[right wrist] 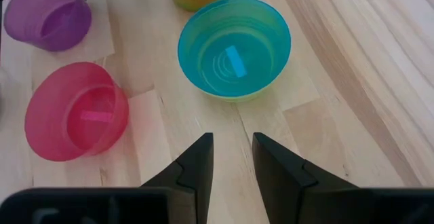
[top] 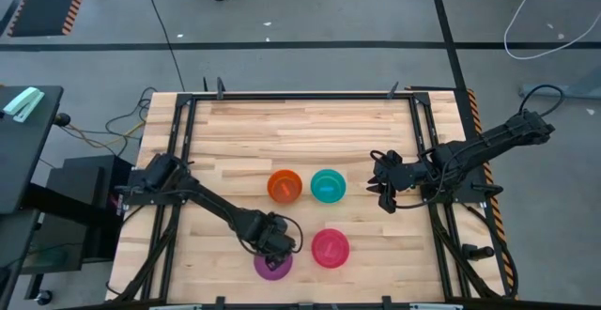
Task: Nest bowls inside each other
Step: Stack the purple bowl on the orange bowl
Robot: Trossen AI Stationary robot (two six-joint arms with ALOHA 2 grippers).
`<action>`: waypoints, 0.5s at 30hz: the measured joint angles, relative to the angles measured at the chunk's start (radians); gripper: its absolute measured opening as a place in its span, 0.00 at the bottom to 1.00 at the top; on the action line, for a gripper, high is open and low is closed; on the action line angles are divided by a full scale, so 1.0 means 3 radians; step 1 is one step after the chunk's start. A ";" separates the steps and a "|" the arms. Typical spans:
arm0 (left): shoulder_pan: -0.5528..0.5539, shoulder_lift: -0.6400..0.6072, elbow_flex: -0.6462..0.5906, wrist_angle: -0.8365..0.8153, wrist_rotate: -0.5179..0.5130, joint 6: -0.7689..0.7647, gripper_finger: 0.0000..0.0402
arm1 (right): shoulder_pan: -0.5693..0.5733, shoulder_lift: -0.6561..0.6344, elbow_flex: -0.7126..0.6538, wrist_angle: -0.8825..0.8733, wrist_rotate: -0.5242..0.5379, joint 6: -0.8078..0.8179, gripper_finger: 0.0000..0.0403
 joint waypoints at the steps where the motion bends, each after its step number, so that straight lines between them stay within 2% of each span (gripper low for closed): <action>1: 0.0014 0.0000 0.0000 -0.0001 -0.0001 0.0033 0.03 | 0.0000 0.0000 0.0000 0.0000 0.0000 0.0001 0.28; 4: 0.0057 0.0000 0.0000 -0.0012 -0.0043 0.0150 0.05 | 0.0000 0.0000 0.0000 0.0000 0.0005 0.0011 0.28; 8: 0.0106 0.0000 0.0000 -0.0037 -0.0045 0.0297 0.02 | 0.0000 0.0000 0.0000 0.0000 0.0024 0.0008 0.28; 15: 0.0218 -0.0001 0.0000 -0.0176 0.0051 0.0470 0.03 | 0.0000 0.0000 0.0000 0.0000 0.0038 -0.0005 0.28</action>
